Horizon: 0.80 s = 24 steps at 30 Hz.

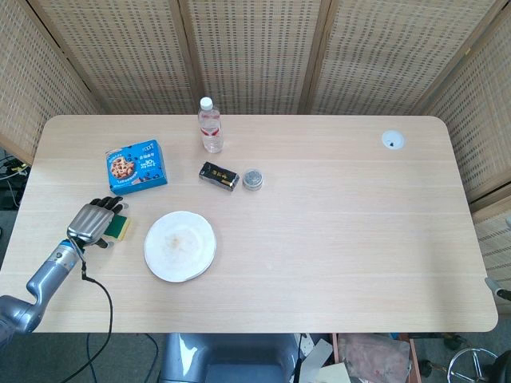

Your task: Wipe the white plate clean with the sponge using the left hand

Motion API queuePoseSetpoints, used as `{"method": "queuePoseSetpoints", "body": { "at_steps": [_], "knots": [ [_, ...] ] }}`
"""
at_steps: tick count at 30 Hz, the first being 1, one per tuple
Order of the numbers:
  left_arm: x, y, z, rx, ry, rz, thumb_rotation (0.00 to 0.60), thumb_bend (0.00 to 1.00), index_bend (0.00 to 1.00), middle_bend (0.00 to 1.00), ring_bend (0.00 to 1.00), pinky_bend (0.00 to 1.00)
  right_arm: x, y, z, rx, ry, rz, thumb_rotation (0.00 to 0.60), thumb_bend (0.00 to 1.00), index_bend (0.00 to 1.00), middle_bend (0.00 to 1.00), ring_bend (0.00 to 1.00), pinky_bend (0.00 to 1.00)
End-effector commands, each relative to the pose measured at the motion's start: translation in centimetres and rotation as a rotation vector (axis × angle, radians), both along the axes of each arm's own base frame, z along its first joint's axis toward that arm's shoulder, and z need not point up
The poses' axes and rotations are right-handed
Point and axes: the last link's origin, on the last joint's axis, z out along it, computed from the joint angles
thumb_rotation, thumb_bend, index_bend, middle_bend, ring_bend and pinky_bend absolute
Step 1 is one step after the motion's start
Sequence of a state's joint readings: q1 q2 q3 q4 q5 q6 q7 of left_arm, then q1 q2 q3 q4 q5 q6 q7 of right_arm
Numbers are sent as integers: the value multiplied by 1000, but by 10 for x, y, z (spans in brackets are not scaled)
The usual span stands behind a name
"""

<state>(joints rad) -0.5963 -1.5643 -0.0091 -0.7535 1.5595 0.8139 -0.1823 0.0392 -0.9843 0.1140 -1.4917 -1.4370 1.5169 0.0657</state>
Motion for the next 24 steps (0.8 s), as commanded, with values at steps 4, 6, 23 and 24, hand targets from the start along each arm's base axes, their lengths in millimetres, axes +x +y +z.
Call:
{"method": "queuePoseSetpoints", "body": {
  "at_steps": [4,6,23,24],
  "knots": [
    [-1,6,-14,-24,35,-7,600,1,208,137,138,193,-3,-3,0,-1,-1,-14,600,0,0,0,0,0],
    [-4,5,-15,-17,35,-1,600,1,211,138,138,198,-4,-3,0,-1,-1,-18,600,0,0,0,0,0],
    [-20,11,-6,39,5,51,600,2,292,204,187,309,-4,-6,-5,23,2,-21,600,0,0,0,0,0],
    [-21,11,-6,40,5,53,600,2,295,215,193,316,-4,-6,-5,24,2,-22,600,0,0,0,0,0]
  ]
}}
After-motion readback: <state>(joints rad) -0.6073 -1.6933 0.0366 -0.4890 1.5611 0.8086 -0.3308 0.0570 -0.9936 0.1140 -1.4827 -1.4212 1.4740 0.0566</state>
